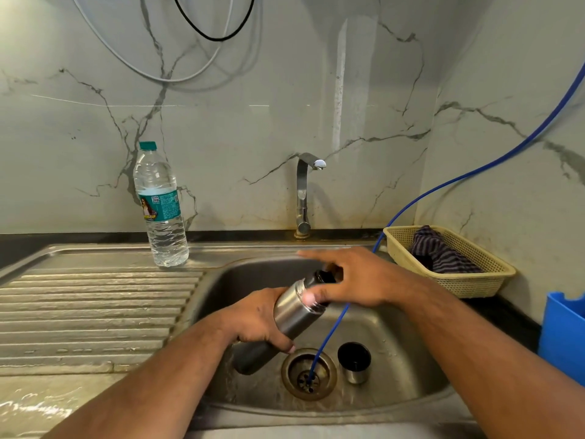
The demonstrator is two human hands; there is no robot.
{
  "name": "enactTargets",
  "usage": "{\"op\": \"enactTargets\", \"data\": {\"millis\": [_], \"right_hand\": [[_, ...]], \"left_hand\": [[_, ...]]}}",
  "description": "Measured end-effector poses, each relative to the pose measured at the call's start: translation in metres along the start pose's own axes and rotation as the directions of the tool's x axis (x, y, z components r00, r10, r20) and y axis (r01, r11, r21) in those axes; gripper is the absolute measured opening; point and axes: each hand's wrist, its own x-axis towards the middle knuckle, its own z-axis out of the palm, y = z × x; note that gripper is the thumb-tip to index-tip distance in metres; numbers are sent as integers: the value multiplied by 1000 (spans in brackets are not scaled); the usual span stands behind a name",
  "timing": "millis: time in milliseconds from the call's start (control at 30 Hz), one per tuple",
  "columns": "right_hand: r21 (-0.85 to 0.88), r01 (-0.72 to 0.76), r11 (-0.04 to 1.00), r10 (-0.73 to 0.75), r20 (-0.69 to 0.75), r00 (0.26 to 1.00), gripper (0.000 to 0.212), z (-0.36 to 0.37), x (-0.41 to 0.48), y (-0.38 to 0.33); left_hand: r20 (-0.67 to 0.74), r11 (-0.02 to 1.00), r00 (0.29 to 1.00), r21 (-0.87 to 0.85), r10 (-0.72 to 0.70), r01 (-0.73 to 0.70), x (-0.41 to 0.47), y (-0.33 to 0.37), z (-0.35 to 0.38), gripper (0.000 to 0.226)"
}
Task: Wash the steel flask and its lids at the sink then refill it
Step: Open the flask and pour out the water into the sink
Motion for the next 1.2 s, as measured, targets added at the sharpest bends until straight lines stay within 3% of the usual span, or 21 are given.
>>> {"op": "enactTargets", "data": {"millis": [67,133,267,400,467,533,600,700,867,967,1100,1200], "right_hand": [[37,-194,980,194,7,981,85,5,1,-4],[-8,-241,970,241,60,969,66,13,3,-5],[18,-79,997,79,-21,997,37,8,2,-1],[76,77,994,-77,4,997,57,4,3,12],[164,87,983,-94,39,995,61,1,1,16],[208,14,978,-25,51,998,64,0,-1,14],[225,-143,964,136,47,990,68,4,-1,8],[122,-274,954,274,14,962,66,15,4,-2],[-17,-122,992,120,-103,987,50,10,6,0],[-14,13,1000,-14,-73,997,39,1,2,3],[32,148,989,-147,-23,989,51,-2,2,16],[101,166,981,-165,-18,986,57,-2,4,20]], "left_hand": [[2,1000,1000,22,-13,13,2,0,3,75],[-8,999,999,21,-34,34,3,0,4,76],[-50,998,997,-16,-60,60,5,-4,3,81],[-68,998,996,-27,-54,52,6,-5,3,83],[-65,999,997,-18,-49,48,7,-4,3,83],[-57,999,997,2,-48,49,7,-5,3,82],[-50,999,998,24,-47,48,7,-4,4,81],[-47,997,998,59,-38,40,8,-2,6,79],[-56,999,998,29,-24,25,7,-1,3,79],[-68,1000,998,13,-17,18,7,0,2,78],[-69,999,997,-1,-32,32,8,-2,2,81],[-76,999,997,-5,-33,32,8,-3,2,83]]}}
